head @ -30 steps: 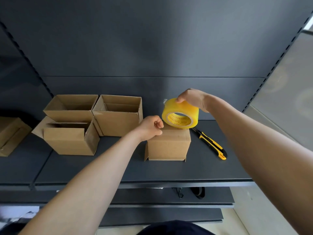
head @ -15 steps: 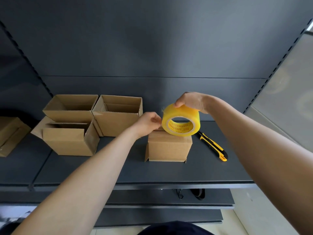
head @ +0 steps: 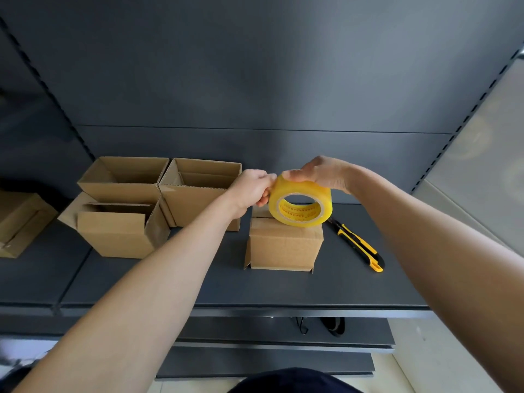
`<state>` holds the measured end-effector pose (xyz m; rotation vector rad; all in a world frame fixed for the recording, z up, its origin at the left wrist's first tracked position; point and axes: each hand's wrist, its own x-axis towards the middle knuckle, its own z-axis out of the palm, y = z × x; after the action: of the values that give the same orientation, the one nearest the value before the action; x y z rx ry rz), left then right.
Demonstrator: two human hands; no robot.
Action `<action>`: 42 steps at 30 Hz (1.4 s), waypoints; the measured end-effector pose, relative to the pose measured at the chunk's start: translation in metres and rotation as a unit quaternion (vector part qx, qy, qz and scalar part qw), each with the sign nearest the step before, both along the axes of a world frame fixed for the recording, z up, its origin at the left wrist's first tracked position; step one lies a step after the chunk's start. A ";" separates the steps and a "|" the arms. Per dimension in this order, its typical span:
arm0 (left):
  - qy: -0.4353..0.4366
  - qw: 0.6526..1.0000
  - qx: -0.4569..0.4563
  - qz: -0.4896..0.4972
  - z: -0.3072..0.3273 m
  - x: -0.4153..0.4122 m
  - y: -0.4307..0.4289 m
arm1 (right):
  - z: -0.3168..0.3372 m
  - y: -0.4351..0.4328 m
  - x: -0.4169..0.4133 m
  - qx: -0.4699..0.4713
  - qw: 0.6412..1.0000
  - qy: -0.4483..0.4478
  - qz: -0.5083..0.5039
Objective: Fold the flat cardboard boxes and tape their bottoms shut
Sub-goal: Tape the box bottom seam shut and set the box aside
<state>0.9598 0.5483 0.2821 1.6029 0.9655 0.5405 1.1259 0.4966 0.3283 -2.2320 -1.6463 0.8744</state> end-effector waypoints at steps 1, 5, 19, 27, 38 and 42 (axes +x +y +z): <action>0.001 1.000 0.004 0.004 -0.001 0.000 0.000 | -0.003 -0.002 0.001 0.006 1.000 -0.004 -0.003; -0.021 1.000 -0.008 0.004 0.007 0.004 0.002 | -0.008 -0.004 0.003 0.024 1.000 -0.001 -0.020; -0.139 0.979 -0.130 0.070 -0.011 -0.014 0.008 | -0.016 -0.001 -0.003 0.051 0.998 0.016 -0.022; -0.159 0.957 -0.224 0.095 -0.038 -0.009 0.001 | -0.018 -0.010 0.010 0.053 0.990 0.132 -0.012; -0.042 0.989 -0.126 0.067 -0.038 0.017 0.002 | 0.009 -0.004 0.021 0.053 0.997 0.034 -0.037; -0.059 0.986 -0.135 0.072 -0.040 0.017 0.000 | 0.007 -0.006 0.015 0.018 0.999 -0.045 -0.020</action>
<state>0.9764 0.5482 0.2425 1.2528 1.0248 0.5705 1.1410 0.4903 0.3357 -2.3031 -1.6357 0.7370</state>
